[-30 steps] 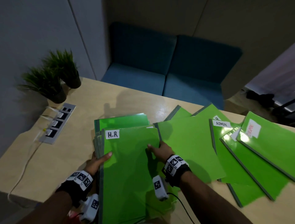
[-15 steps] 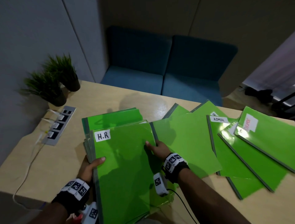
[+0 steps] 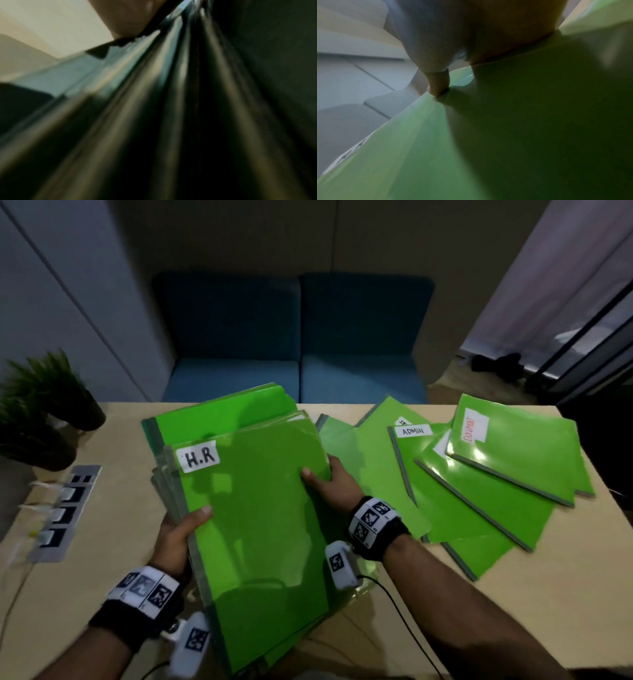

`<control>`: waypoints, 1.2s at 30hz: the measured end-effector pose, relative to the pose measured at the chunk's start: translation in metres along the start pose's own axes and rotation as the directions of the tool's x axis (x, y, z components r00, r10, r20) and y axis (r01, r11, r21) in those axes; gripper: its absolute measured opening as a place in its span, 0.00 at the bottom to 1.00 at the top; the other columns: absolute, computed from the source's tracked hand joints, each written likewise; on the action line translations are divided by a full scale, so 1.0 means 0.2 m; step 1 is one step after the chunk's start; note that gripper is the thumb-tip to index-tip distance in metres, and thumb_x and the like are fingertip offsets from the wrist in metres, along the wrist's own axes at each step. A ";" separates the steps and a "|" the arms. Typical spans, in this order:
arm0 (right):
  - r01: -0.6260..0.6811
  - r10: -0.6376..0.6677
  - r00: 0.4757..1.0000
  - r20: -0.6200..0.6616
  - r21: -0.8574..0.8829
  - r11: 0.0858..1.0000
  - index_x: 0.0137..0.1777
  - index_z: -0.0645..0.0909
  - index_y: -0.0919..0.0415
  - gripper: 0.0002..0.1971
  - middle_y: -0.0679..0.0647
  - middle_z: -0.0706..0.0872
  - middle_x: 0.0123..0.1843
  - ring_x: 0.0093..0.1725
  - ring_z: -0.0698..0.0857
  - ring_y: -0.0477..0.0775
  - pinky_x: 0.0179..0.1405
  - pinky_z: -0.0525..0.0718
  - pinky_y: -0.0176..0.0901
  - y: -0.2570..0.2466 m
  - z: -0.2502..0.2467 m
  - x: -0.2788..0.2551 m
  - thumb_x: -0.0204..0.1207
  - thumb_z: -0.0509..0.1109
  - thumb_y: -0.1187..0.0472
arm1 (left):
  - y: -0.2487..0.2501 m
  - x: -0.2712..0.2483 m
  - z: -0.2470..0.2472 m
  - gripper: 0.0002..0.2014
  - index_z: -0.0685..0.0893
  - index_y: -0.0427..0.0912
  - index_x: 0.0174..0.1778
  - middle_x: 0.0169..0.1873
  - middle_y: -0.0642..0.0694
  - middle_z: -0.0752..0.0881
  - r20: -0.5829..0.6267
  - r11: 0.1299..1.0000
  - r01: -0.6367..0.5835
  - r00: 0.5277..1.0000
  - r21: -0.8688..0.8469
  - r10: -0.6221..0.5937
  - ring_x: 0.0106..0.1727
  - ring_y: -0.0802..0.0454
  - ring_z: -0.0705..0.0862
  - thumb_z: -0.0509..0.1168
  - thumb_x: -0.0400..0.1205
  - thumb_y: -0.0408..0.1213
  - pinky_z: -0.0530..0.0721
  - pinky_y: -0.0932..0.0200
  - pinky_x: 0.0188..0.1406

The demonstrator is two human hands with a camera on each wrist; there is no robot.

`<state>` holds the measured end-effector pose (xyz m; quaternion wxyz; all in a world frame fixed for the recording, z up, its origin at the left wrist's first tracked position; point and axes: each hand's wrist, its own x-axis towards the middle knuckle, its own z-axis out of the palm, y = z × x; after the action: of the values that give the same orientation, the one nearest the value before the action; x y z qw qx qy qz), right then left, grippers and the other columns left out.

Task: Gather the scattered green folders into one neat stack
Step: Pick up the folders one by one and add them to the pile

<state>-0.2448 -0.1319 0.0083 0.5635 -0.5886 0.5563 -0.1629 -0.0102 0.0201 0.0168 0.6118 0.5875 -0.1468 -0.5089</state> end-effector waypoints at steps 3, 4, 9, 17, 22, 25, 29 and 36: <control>-0.052 0.055 0.993 -0.108 0.035 0.998 0.74 0.68 0.51 0.36 0.52 0.85 0.64 0.57 0.87 0.57 0.61 0.85 0.55 0.06 -0.23 0.01 0.70 0.71 0.34 | -0.05 0.08 0.25 0.43 0.81 0.37 0.68 0.62 0.26 0.83 0.071 0.998 0.064 0.995 0.012 -0.065 0.60 0.25 0.84 0.83 0.56 0.46 0.78 0.21 0.59; -0.065 0.072 0.987 -0.146 0.055 0.996 0.72 0.70 0.51 0.36 0.52 0.86 0.64 0.56 0.87 0.57 0.60 0.85 0.57 0.09 -0.29 0.01 0.68 0.72 0.33 | -0.07 0.10 0.33 0.42 0.82 0.37 0.68 0.62 0.26 0.83 0.091 0.996 0.086 0.992 0.024 -0.087 0.59 0.26 0.85 0.83 0.56 0.45 0.79 0.22 0.58; -0.220 0.208 0.937 -0.281 -0.011 0.975 0.82 0.60 0.56 0.45 0.60 0.73 0.78 0.71 0.78 0.64 0.67 0.79 0.52 0.27 -0.55 0.00 0.71 0.69 0.32 | -0.20 0.21 0.66 0.29 0.84 0.35 0.64 0.58 0.26 0.85 0.132 0.974 0.176 0.972 0.146 -0.195 0.48 0.35 0.88 0.76 0.66 0.36 0.85 0.35 0.54; -0.340 0.317 0.940 -0.130 -0.237 0.910 0.82 0.58 0.64 0.41 0.64 0.69 0.80 0.76 0.74 0.65 0.71 0.74 0.56 0.54 -0.75 0.05 0.79 0.62 0.36 | -0.55 0.40 0.71 0.33 0.88 0.44 0.57 0.53 0.33 0.90 0.053 0.914 0.229 0.964 0.335 -0.261 0.52 0.33 0.89 0.85 0.56 0.50 0.81 0.27 0.60; -0.185 0.206 0.979 0.001 -0.438 0.880 0.66 0.83 0.62 0.22 0.62 0.89 0.60 0.51 0.90 0.60 0.45 0.88 0.45 0.60 -1.04 0.13 0.81 0.66 0.46 | -0.49 0.33 0.80 0.19 0.82 0.40 0.65 0.58 0.28 0.86 0.024 0.904 0.260 0.958 0.340 -0.285 0.57 0.28 0.86 0.68 0.78 0.27 0.79 0.23 0.59; -0.237 0.105 0.929 -0.355 -0.354 0.905 0.67 0.82 0.61 0.18 0.62 0.88 0.62 0.59 0.87 0.62 0.59 0.84 0.49 0.64 -1.40 0.21 0.80 0.69 0.53 | -0.49 0.33 0.80 0.19 0.81 0.40 0.67 0.53 0.30 0.88 -0.014 0.891 0.273 0.958 0.363 -0.287 0.52 0.29 0.87 0.66 0.80 0.26 0.81 0.24 0.54; -0.449 0.155 0.842 -0.517 -0.511 0.733 0.78 0.68 0.60 0.30 0.63 0.68 0.80 0.78 0.69 0.64 0.75 0.70 0.56 0.86 -1.80 0.23 0.81 0.65 0.45 | -0.49 0.32 0.83 0.11 0.83 0.46 0.53 0.37 0.41 0.93 -0.050 0.887 0.308 0.950 0.345 -0.310 0.31 0.43 0.91 0.62 0.83 0.26 0.89 0.39 0.36; -0.358 0.071 0.917 -0.392 -0.735 0.575 0.76 0.70 0.55 0.29 0.56 0.74 0.75 0.71 0.73 0.63 0.71 0.74 0.55 1.12 -1.76 0.01 0.81 0.59 0.38 | -0.45 0.25 0.91 0.07 0.81 0.47 0.45 0.25 0.42 0.90 -0.091 0.854 0.439 0.898 0.278 -0.431 0.22 0.44 0.89 0.60 0.85 0.31 0.82 0.46 0.47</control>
<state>-0.6381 -0.2470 -0.0729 0.1603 -0.6692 0.7213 0.0789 -0.1694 -0.1049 -0.0336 0.3893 0.6955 -0.0759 -0.5991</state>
